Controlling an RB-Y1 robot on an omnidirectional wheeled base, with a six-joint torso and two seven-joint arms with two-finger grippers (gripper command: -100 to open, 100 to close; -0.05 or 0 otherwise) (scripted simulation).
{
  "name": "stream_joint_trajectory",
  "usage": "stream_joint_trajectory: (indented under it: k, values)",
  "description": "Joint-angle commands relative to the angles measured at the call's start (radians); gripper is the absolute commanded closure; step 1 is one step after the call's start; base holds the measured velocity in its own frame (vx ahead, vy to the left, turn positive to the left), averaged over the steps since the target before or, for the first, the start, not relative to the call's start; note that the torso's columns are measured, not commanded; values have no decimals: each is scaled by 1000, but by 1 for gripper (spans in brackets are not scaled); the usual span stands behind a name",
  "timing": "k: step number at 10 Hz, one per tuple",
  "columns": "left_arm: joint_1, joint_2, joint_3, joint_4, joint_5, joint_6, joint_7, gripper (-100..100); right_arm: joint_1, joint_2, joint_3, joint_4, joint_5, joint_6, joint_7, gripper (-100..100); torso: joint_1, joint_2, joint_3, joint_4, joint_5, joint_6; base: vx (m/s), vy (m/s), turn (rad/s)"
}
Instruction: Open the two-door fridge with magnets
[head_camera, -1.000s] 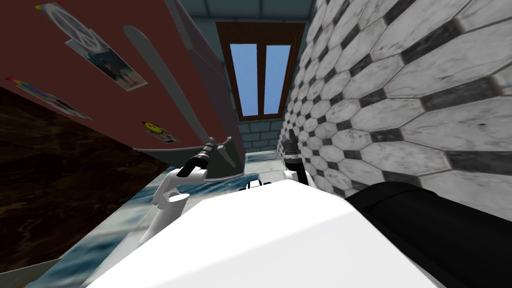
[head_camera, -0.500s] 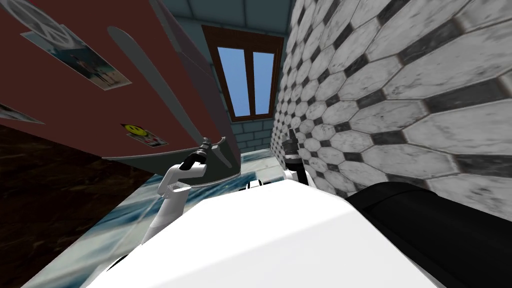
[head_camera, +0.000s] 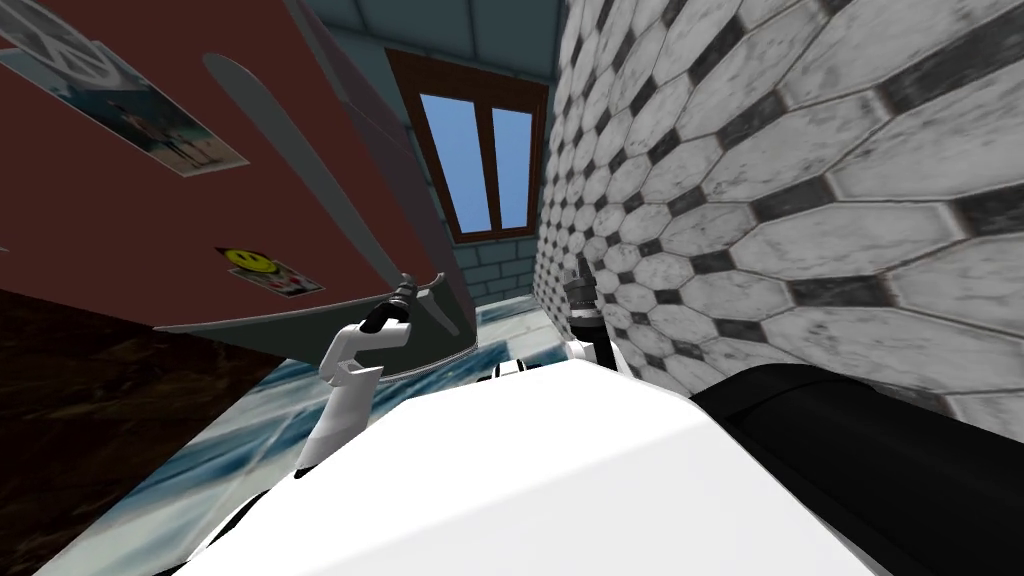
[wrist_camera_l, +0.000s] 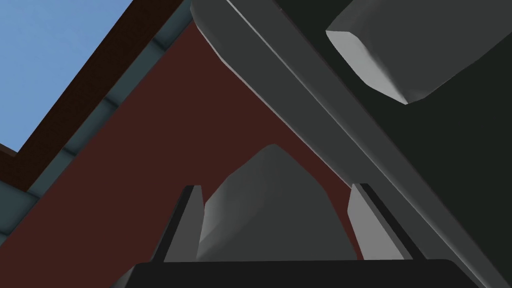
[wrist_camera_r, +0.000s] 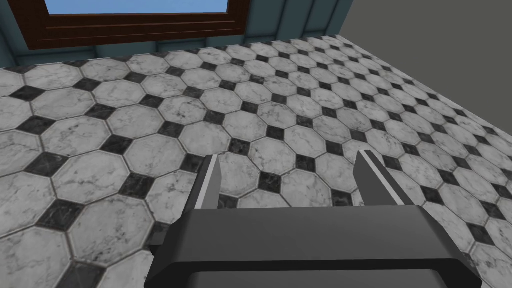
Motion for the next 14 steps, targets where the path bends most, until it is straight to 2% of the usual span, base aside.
stream_joint_trajectory:
  k: [1, 8, 9, 13, 14]
  values:
    - [36, 6, -21, -68, 10, -9, -5, 100, 0, 0, 0, 0, 0, 0, 0, 0, 1, 1, 1, 1, 0, -1, 101, -26, 251]
    - [162, 30, -105, -244, 72, -27, -13, 100, 0, 0, 0, 0, 0, 0, 0, 0, 2, 5, 3, 0, 3, 1, 101, -23, 218]
    - [155, 18, -105, -223, 58, -24, -14, 100, 0, 0, 0, 0, 0, 0, 0, 0, 0, 4, 2, -1, 3, 3, 43, -16, 48]
    - [208, 62, -183, -333, 106, -40, -32, 100, -1, 0, 0, 0, 0, 0, 0, 0, 13, 15, 9, 4, 6, -1, -176, 239, -85]
    - [208, 62, -183, -333, 106, -40, -32, 100, -1, 0, 0, 0, 0, 0, 0, 0, 10, 10, 6, 3, 5, -2, -198, 222, -28]
